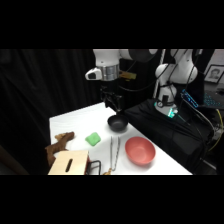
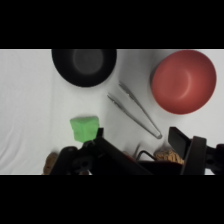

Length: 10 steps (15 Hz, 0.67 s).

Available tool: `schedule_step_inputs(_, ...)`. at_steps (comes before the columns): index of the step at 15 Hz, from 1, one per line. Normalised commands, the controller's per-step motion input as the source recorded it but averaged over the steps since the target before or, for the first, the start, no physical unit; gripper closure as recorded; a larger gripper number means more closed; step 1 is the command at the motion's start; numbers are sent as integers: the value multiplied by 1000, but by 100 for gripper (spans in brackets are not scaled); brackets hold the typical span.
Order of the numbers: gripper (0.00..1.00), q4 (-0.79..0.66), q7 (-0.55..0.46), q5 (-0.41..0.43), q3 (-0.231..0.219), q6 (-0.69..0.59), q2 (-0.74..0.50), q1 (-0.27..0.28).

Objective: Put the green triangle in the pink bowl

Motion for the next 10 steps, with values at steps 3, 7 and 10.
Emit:
schedule_step_inputs(3, 0, 57, -53, -15, -8, 26, 24, -27)
schedule_step_inputs(7, 0, 206, -169, -11, -61, 20, 84, -80)
schedule_step_inputs(10, 0, 275, -291, 7, -66, 87, 182, -92)
